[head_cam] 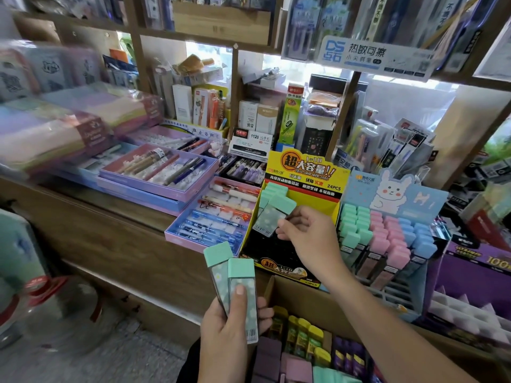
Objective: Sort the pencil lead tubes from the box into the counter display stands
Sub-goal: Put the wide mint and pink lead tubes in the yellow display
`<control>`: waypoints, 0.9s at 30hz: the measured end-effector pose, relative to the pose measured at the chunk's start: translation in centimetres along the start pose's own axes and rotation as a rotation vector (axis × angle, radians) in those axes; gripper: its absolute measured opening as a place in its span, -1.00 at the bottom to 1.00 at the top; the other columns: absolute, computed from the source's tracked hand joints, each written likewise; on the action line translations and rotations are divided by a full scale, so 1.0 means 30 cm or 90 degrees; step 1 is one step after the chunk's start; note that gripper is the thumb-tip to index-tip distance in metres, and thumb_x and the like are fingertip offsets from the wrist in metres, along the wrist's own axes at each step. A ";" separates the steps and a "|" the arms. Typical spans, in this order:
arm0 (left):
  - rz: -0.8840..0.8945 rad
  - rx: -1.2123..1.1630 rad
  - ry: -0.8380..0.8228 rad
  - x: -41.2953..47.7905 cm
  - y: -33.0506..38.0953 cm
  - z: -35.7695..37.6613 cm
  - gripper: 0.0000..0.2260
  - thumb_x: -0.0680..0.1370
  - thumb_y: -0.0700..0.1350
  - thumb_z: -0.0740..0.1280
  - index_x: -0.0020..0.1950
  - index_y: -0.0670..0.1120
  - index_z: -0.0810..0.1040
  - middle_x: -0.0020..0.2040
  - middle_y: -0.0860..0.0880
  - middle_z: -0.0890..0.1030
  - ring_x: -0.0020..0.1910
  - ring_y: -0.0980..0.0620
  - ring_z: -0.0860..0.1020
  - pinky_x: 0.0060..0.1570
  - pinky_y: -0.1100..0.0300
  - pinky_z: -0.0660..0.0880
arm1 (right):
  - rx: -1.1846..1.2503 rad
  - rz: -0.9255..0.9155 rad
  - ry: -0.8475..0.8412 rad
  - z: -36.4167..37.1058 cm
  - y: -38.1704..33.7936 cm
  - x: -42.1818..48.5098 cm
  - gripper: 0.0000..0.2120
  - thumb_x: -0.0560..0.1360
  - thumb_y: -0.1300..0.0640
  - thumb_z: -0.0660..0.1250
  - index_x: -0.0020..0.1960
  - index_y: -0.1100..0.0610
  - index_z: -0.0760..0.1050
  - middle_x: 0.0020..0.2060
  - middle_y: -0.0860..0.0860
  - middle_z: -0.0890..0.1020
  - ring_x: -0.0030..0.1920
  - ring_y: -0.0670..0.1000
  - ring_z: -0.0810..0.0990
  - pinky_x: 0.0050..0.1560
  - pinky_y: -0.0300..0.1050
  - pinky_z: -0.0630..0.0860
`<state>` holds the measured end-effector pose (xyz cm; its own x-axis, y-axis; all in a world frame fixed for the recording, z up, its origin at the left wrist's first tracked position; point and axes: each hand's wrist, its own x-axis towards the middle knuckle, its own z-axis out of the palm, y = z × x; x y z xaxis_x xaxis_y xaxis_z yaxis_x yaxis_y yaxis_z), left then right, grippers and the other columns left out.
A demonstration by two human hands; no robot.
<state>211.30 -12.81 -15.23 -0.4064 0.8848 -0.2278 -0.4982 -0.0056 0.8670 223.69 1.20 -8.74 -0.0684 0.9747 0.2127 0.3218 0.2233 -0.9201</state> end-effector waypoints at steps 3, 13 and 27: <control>-0.007 0.000 0.001 -0.001 0.004 0.000 -0.80 0.60 0.00 0.34 -0.14 0.08 0.73 -0.20 -0.25 0.73 -0.28 -0.17 0.73 -0.36 0.12 0.64 | -0.029 -0.010 -0.007 0.001 0.014 0.003 -0.85 0.57 0.25 0.45 -0.15 0.09 0.57 -0.27 0.06 0.70 -0.25 -0.02 0.74 -0.05 0.13 0.71; -0.008 -0.003 0.007 -0.004 0.007 0.002 -0.83 0.56 0.03 0.35 -0.13 0.08 0.73 -0.20 -0.25 0.73 -0.29 -0.18 0.73 -0.37 0.12 0.64 | -0.193 -0.045 -0.051 0.013 0.000 0.020 -0.89 0.61 0.16 0.39 -0.09 0.12 0.63 -0.28 -0.03 0.69 -0.24 -0.06 0.71 -0.06 0.10 0.70; -0.024 0.018 0.010 -0.008 0.006 0.003 -0.81 0.61 -0.03 0.34 0.05 -0.11 0.67 -0.20 -0.26 0.73 -0.30 -0.19 0.73 -0.38 0.12 0.64 | -0.281 -0.043 -0.062 0.036 0.005 0.019 -0.82 0.63 0.08 0.38 -0.06 0.16 0.65 -0.32 0.00 0.68 -0.32 -0.09 0.69 -0.13 0.03 0.70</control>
<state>211.36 -12.98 -14.98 -0.3998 0.8770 -0.2664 -0.4919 0.0400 0.8697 222.67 1.81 -9.10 -0.1846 0.9587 0.2163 0.6838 0.2834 -0.6724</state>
